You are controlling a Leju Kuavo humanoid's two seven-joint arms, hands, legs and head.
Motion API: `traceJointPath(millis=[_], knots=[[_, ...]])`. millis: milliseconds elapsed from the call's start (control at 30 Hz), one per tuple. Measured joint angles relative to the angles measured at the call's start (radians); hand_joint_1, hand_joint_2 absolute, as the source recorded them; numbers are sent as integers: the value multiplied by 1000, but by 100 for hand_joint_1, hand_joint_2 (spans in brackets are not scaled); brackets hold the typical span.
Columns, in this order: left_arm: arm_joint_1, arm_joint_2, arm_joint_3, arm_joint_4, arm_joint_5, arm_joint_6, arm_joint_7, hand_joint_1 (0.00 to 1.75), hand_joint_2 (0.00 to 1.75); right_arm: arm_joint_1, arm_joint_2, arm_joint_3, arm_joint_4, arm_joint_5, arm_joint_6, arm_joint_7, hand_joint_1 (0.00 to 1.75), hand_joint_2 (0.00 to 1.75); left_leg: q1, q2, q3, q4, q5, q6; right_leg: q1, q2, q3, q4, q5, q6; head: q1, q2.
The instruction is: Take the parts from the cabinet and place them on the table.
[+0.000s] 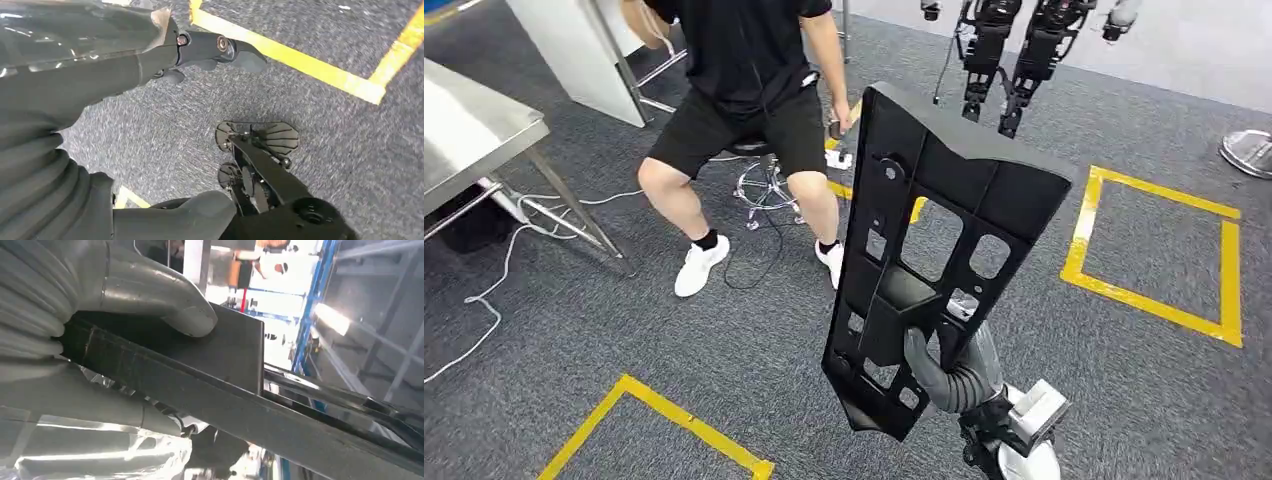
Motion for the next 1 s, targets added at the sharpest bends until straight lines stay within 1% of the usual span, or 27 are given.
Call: traceJointPath(millis=[33, 67, 100, 133, 200, 233, 267, 300, 333, 367, 400, 433, 467, 500, 533, 567, 600, 633, 700, 733, 767, 800, 833, 900, 933, 967, 1000], knots=[[0, 0, 1, 0, 1, 2, 0, 0, 175, 0, 0, 0, 0, 0, 0, 0, 175, 175, -2, 17, 53, -94, 40, 7, 1, -10, 3, 0, -3, 1, 0, 0], [-1, 0, 2, 0, 1, 2, 0, 0, 175, -1, 0, 0, 0, 0, 0, 0, 175, 175, -9, 66, 97, -170, 55, 16, 4, -16, 7, 0, -4, 2, 0, 0], [-3, 2, 4, -1, 1, 2, 0, 0, 175, -1, 1, 0, 0, 0, 0, 0, 175, 175, -17, 84, 100, -178, 45, 19, 14, -26, 8, 0, -9, 9, 3, 0], [-5, 1, 6, -1, 1, 2, -1, 0, 175, -1, 0, 0, 0, 1, 0, -1, 175, 175, -21, 70, 97, -180, 46, 22, 9, -31, 9, -1, -10, 13, 3, 0], [-4, 3, 8, -1, 2, 2, -1, 0, 175, -2, 2, 0, 0, 1, 0, -1, 175, 175, -26, 48, 96, -183, 45, 28, 7, -52, 16, -5, -12, 23, 2, 0], [-4, 3, 9, -1, 2, 2, -1, 0, 175, -3, 3, 0, -1, 1, 0, -1, 175, 175, -23, 35, 105, -195, 53, 36, 13, -59, 24, -6, -16, 30, 1, 0], [-3, 2, 9, -1, 3, 2, -1, 0, 175, -3, 3, 0, -1, 1, 0, -1, 175, 175, -14, 26, 116, -206, 61, 39, 9, -21, 12, 13, -27, 33, 4, 0], [-5, 2, 9, -1, 4, 2, -1, 0, 175, -3, 3, 0, -2, 0, 0, -1, 175, 175, -11, 16, 117, -210, 64, 44, 7, 20, -4, 59, -53, 28, 3, 0], [-6, 2, 10, -1, 5, 2, -1, 0, 175, -3, 3, 0, -1, 0, 0, -2, 175, 175, -11, 4, 116, -210, 65, 47, 4, 42, -40, 135, -86, 23, 9, 0], [-8, 2, 10, -1, 5, 3, -1, 0, 175, 0, 2, 0, -1, 0, 0, -2, 175, 175, -11, -11, 115, -209, 65, 47, 1, 52, -82, 218, -117, 19, 11, 0], [-8, 2, 11, -1, 5, 3, -1, 0, 175, 0, 0, 0, -1, 0, 0, -1, 175, 175, -11, -25, 114, -208, 65, 47, -2, 55, -119, 286, -137, 22, 10, 0], [-7, 2, 13, -1, 5, 4, 0, 0, 175, 0, -2, 0, -1, -1, 0, 0, 175, 175, -11, -39, 114, -208, 65, 47, -4, 56, -135, 307, -135, 29, 10, 0], [-5, 2, 15, -1, 5, 4, 0, 0, 175, -1, -3, 0, -1, -2, 0, 0, 175, 175, -10, -51, 115, -208, 65, 47, -5, 56, -126, 282, -116, 40, 11, 0], [-5, 2, 16, -1, 5, 5, 0, 0, 175, -1, -4, 0, -1, -3, 0, 0, 175, 175, -9, -67, 117, -207, 64, 45, -8, 59, -98, 214, -80, 54, 11, 0], [-4, 1, 17, -1, 5, 5, 0, 0, 175, -1, -4, 0, -1, -4, -1, 0, 175, 175, -7, -82, 118, -204, 63, 42, -14, 71, -55, 119, -38, 68, 10, 0], [-4, 1, 18, -1, 5, 5, 0, 0, 175, -1, -4, 0, -1, -4, -1, 0, 175, 175, -5, -95, 116, -199, 60, 37, -20, 101, -15, 29, -4, 76, 11, 0], [-4, 1, 18, -1, 5, 6, 0, 0, 175, 0, -4, 0, -1, -4, -2, 0, 175, 175, -13, -105, 113, -191, 56, 27, -18, 122, -12, 6, -4, 67, 13, 0], [-3, 1, 18, -1, 4, 6, 0, 0, 175, 1, -5, 0, -1, -3, -2, 0, 175, 175, -11, -115, 109, -192, 55, 22, -19, 109, -2, 4, 0, 55, 13, 0], [2, 1, 18, -1, 3, 6, 0, 0, 175, 1, -5, 0, -1, -3, -3, 0, 175, 175, -4, -125, 104, -197, 62, 9, -9, 96, -6, 5, 3, 40, 11, 0], [5, 2, 18, -1, 2, 6, 0, 0, 175, 0, -5, 0, -1, -3, -3, 0, 175, 175, -3, -132, 101, -197, 61, 4, -16, 87, -3, 1, 7, 34, 11, 0], [6, 2, 18, -1, -2, 7, 0, 0, 175, -1, -4, -1, -2, -3, -4, 0, 175, 175, 0, -103, 99, -185, 51, 2, -22, 77, -1, -3, 10, 27, 10, 0], [5, 1, 18, -1, -5, 5, 0, 0, 175, 2, -3, -1, -2, -3, -5, -1, 175, 175, -5, -53, 82, -147, 25, -2, -21, 69, 0, -3, 8, 17, 3, 0], [2, 1, 18, -1, -5, 6, 0, 0, 175, 6, -3, -2, -3, -3, -7, -3, 175, 175, -3, -29, 49, -82, -11, -7, -18, 59, 1, -3, 6, 12, -1, 0], [1, 1, 18, -1, -6, 5, 6, 0, 175, 14, -4, -3, -3, 2, -7, -7, 175, 175, 0, -13, -33, 77, -74, -14, -11, 34, 1, -3, 3, 7, 0, 0], [2, 1, 18, -1, -7, 5, 11, 0, 175, 16, -4, -3, -3, 3, -7, -8, 175, 175, 1, -10, -55, 116, -77, -15, -10, 23, 2, -3, 2, 6, 0, 0], [3, 1, 18, -1, -7, 5, 14, 0, 175, 16, -4, -3, -3, 4, -7, -8, 175, 175, 2, -8, -52, 104, -59, -15, -9, 12, 3, -3, 0, 6, 1, 0], [3, 2, 18, -1, -7, 5, 17, 0, 175, 15, -4, -3, -3, 4, -7, -8, 175, 175, 2, -3, -25, 47, -22, -14, -9, 2, 6, -3, -2, 5, 0, 0]])
